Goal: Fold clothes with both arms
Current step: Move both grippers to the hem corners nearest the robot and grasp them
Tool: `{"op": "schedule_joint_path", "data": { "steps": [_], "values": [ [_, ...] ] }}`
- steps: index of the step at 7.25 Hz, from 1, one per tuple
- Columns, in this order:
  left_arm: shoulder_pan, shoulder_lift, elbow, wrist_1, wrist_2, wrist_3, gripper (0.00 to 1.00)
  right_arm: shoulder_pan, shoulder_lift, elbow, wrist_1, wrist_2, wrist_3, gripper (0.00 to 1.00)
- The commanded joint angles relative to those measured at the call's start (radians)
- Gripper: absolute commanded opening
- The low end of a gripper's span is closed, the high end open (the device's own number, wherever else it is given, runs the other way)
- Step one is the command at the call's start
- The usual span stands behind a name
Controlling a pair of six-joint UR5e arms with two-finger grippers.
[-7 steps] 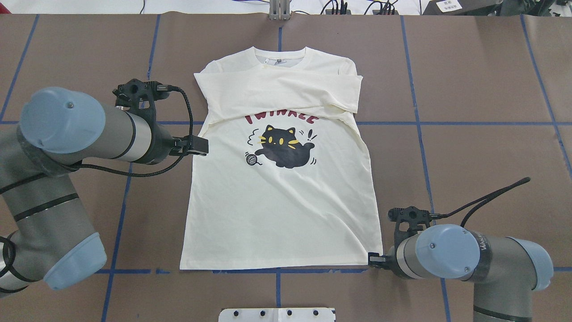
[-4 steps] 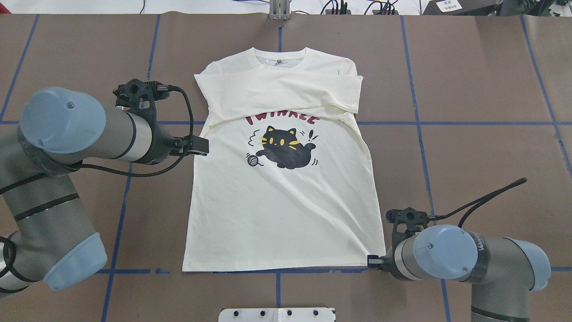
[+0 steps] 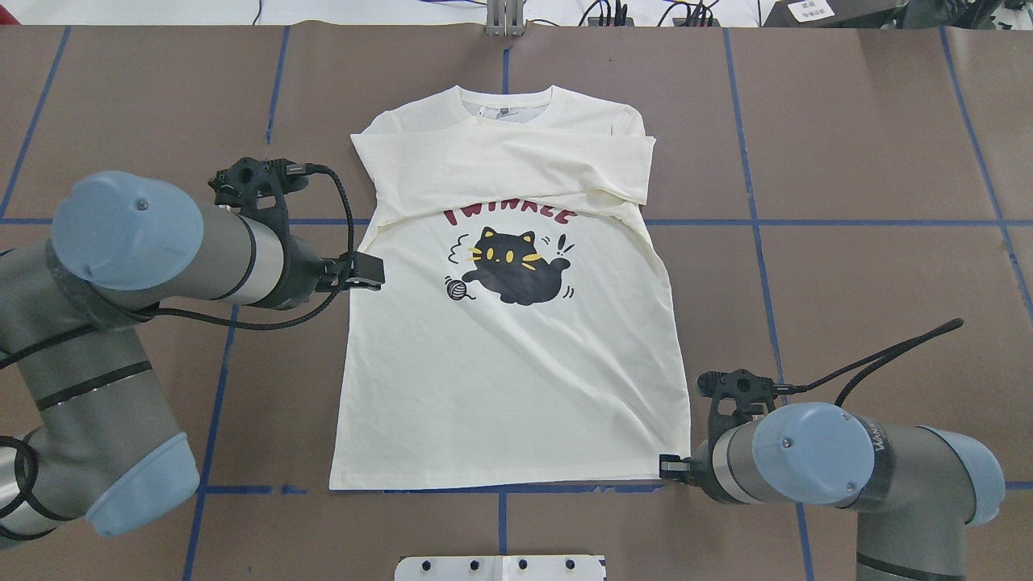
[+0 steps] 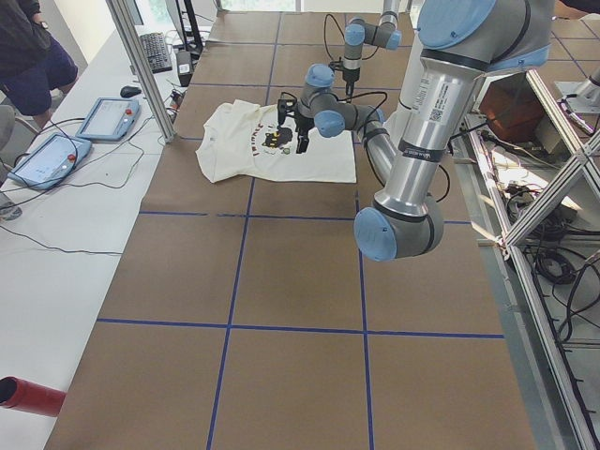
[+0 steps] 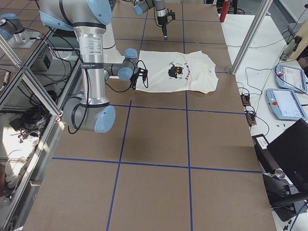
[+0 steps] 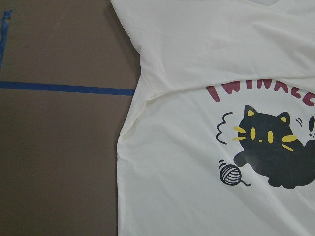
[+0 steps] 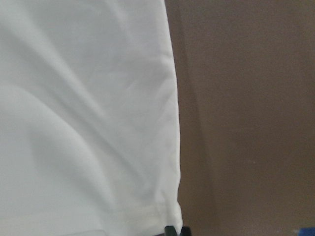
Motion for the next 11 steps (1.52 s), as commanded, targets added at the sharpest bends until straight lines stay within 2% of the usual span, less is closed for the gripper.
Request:
{"op": "schedule_joint_path", "data": {
  "steps": [1,2,3,5,11],
  "values": [
    [0.128,0.010,-0.012,0.003,0.010,-0.208,0.97,0.028,0.012,0.025,0.000,-0.001,0.010,0.00],
    [0.183,0.033,-0.015,0.004,0.018,-0.312,0.94,0.041,0.020,0.027,0.000,-0.001,0.010,0.00],
    [0.251,0.059,-0.018,0.007,0.083,-0.395,0.91,0.052,0.026,0.025,0.000,0.006,0.010,0.00],
    [0.340,0.131,-0.017,0.012,0.147,-0.444,0.91,0.061,0.027,0.025,0.000,0.006,0.008,0.00],
    [0.383,0.148,-0.003,0.083,0.165,-0.445,0.87,0.071,0.028,0.025,0.002,0.009,0.004,0.00]
  ]
}}
